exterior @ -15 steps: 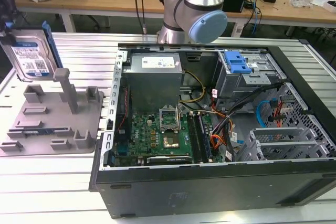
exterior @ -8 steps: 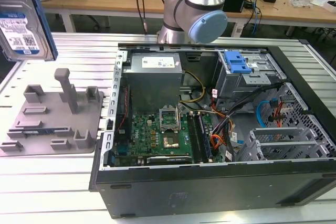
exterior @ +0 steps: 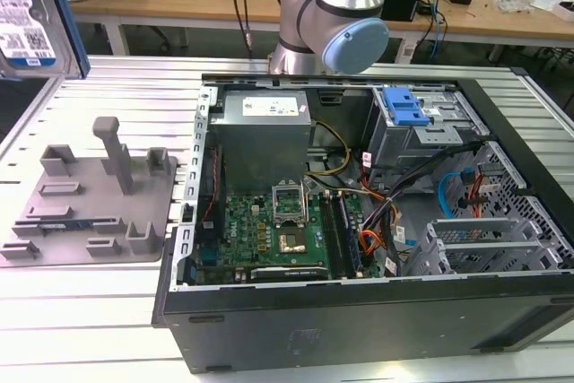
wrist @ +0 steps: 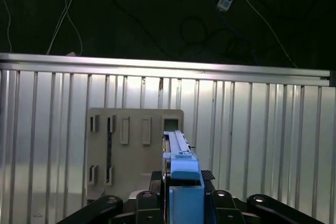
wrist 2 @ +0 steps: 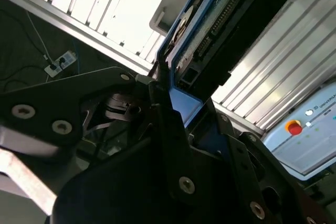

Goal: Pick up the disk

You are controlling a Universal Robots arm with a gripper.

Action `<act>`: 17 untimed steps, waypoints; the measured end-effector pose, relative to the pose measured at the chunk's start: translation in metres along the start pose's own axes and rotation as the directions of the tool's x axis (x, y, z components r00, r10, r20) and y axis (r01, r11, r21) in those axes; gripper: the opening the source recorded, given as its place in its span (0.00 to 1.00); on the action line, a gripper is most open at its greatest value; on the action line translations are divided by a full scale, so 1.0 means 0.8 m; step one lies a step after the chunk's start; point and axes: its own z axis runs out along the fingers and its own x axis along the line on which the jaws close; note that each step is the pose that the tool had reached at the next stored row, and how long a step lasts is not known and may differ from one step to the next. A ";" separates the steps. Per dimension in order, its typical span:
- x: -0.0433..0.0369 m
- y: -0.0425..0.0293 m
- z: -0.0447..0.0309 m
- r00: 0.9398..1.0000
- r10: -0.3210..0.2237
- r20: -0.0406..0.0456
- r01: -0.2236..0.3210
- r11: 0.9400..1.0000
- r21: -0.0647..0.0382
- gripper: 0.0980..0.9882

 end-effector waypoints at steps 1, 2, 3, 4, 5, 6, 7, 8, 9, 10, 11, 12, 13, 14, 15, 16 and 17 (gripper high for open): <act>0.000 0.0001 -0.0080 1.000 0.000 0.000 0.000 1.000 0.000 0.31; 0.000 0.0002 -0.0144 1.000 0.000 0.000 0.000 1.000 0.000 0.31; 0.000 0.0003 -0.0197 1.000 0.000 0.000 0.000 1.000 0.000 0.31; 0.000 0.0004 -0.0203 1.000 0.000 0.000 0.000 1.000 0.000 0.31; 0.000 0.0004 -0.0203 1.000 0.000 0.000 0.000 1.000 0.000 0.31; 0.000 0.0004 -0.0204 1.000 0.000 0.000 0.000 1.000 0.000 0.31; 0.000 0.0004 -0.0204 1.000 0.000 0.001 0.000 1.000 0.000 0.31; 0.000 0.0004 -0.0204 1.000 0.000 0.001 0.000 1.000 0.000 0.31; 0.000 0.0004 -0.0204 1.000 0.000 0.001 0.000 1.000 0.000 0.31; 0.000 0.0004 -0.0204 1.000 0.000 0.001 0.000 1.000 0.000 0.31; 0.000 0.0004 -0.0204 1.000 0.000 0.002 0.000 1.000 0.000 0.31; 0.000 0.0004 -0.0204 1.000 0.000 0.002 0.000 1.000 0.000 0.31; 0.000 0.0004 -0.0204 1.000 0.000 0.002 0.000 1.000 0.000 0.31; 0.000 0.0004 -0.0204 1.000 0.000 0.002 0.000 1.000 0.000 0.31; 0.000 0.0004 -0.0204 1.000 0.000 0.002 0.000 1.000 0.000 0.31; 0.000 0.0004 -0.0204 1.000 0.000 0.002 0.000 1.000 0.000 0.31; 0.000 0.0004 -0.0204 1.000 0.000 0.002 0.000 1.000 0.000 0.31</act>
